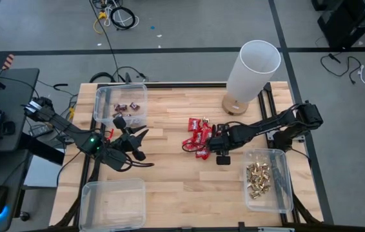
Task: Sort candy
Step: Put the gold chocolate into the bottom right transparent bin
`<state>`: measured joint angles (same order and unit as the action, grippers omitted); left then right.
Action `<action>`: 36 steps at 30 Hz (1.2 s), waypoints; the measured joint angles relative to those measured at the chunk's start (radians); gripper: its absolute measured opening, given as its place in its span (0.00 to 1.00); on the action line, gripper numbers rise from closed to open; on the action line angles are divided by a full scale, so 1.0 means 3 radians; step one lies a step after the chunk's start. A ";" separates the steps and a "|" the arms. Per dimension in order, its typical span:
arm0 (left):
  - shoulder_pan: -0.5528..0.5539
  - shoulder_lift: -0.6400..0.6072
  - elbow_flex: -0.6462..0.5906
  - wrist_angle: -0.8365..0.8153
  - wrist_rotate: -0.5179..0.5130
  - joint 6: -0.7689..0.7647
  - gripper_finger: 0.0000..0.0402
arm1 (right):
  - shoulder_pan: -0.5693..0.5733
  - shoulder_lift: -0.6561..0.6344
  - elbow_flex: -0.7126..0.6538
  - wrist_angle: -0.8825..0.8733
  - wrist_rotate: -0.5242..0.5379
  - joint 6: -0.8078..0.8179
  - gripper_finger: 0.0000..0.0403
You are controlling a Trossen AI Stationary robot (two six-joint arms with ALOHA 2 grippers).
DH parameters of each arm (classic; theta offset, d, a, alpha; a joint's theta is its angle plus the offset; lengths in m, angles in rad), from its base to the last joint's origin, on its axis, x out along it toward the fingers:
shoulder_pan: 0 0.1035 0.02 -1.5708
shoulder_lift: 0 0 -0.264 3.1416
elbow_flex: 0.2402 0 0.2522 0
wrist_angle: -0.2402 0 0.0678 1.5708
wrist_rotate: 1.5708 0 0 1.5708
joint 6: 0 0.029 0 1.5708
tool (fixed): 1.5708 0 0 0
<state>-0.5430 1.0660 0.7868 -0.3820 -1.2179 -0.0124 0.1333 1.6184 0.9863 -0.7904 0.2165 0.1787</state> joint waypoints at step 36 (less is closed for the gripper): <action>0.0001 0.0000 0.0000 -0.0020 0.0000 0.0002 0.21 | -0.0955 0.0000 0.0534 0.0402 0.0076 -0.0459 0.27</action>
<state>-0.5426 1.0660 0.7868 -0.3882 -1.2179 -0.0118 -0.1532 1.6184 1.1464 -0.6699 0.2394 0.0410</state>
